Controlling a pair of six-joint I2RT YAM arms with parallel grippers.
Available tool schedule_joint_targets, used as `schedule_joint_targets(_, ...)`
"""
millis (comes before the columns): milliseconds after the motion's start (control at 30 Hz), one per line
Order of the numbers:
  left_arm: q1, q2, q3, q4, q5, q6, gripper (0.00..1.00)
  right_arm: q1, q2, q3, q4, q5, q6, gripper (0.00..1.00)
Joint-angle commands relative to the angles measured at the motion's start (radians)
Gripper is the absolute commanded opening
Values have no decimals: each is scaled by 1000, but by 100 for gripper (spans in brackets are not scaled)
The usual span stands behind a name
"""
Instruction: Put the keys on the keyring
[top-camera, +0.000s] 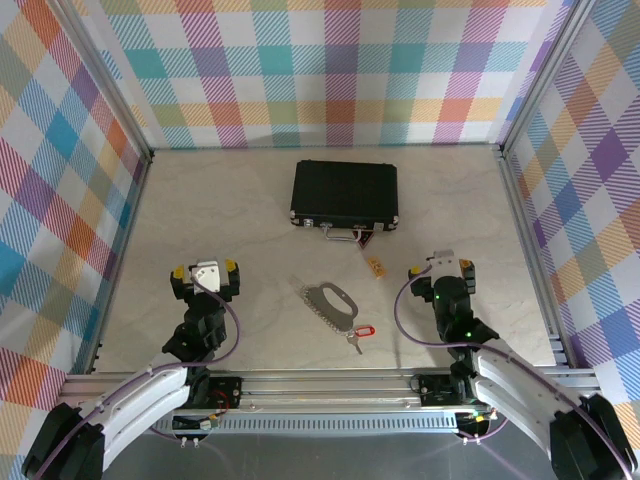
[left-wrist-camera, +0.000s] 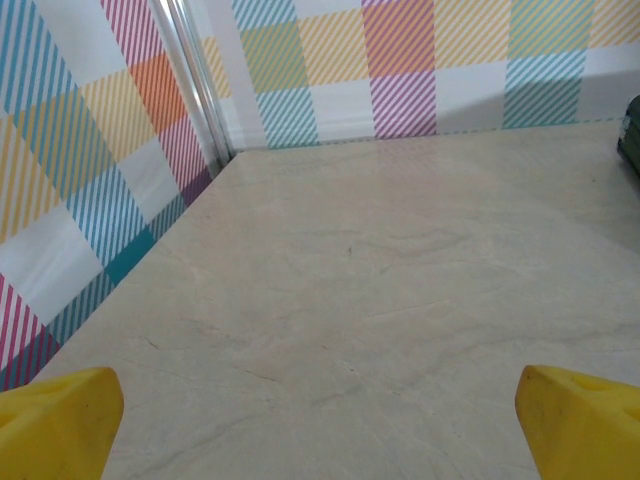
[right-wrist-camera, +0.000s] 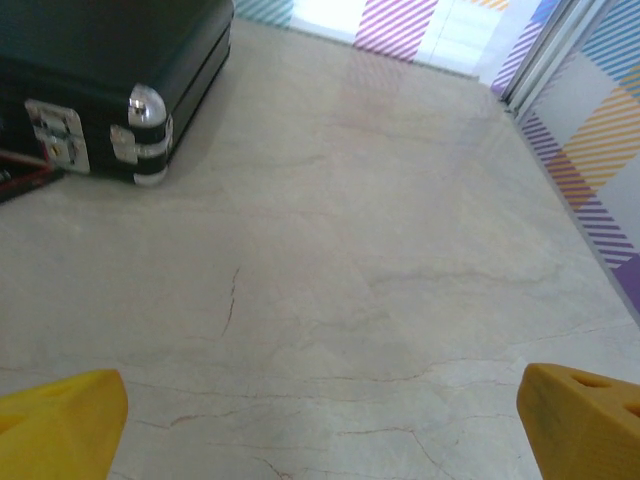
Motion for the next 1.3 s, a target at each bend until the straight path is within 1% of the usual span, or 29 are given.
schedule_joint_targets(0,61,72,-1,137,94,-46,100,-21,112,48,167,-39,-41,99)
schedule_joint_targets(167,137,231,35,231,158,-78,100,-72,311,106,289,-105,-66,99)
schedule_joint_targets(300,168,335,69,279,188,-88,100,-101,403,141,359,-150,-70,99)
schedule_joint_targets(433,188,442,118,307,193,-92,100,-145,489,143,502,-194,-67,99)
schedule_joint_targets(567,198,568,119,477,222,-97,100,-181,533,172,520,-221,-28,99)
schedule_joint_targets(633,200,622,130,527,232,-92,100,-201,550,191,505,-227,-8,99)
schedule_joint_targets(733,202,648,174,481,240,-69,100,-227,567,206,505,-241,1,99)
schedule_joint_targets(900,208,673,183,495,258,-45,100,-236,574,192,548,-245,1,99)
schedule_joint_targets(1000,211,693,199,497,263,-31,100,-250,589,207,539,-236,1,99)
schedule_joint_targets(1033,212,699,205,495,264,-28,100,-255,595,218,528,-234,36,99)
schedule_joint_targets(1067,211,704,208,495,264,-24,100,-259,611,224,535,-232,31,99)
schedule_joint_targets(1100,212,711,211,496,265,-21,100,-265,643,209,606,-226,26,99)
schedule_joint_targets(1167,213,733,217,510,264,-13,100,-277,709,187,722,-153,56,99)
schedule_joint_targets(1200,213,751,220,527,264,-8,100,-285,719,187,745,-159,57,99)
schedule_joint_targets(1267,214,787,219,568,261,1,100,-295,698,199,675,-197,70,99)
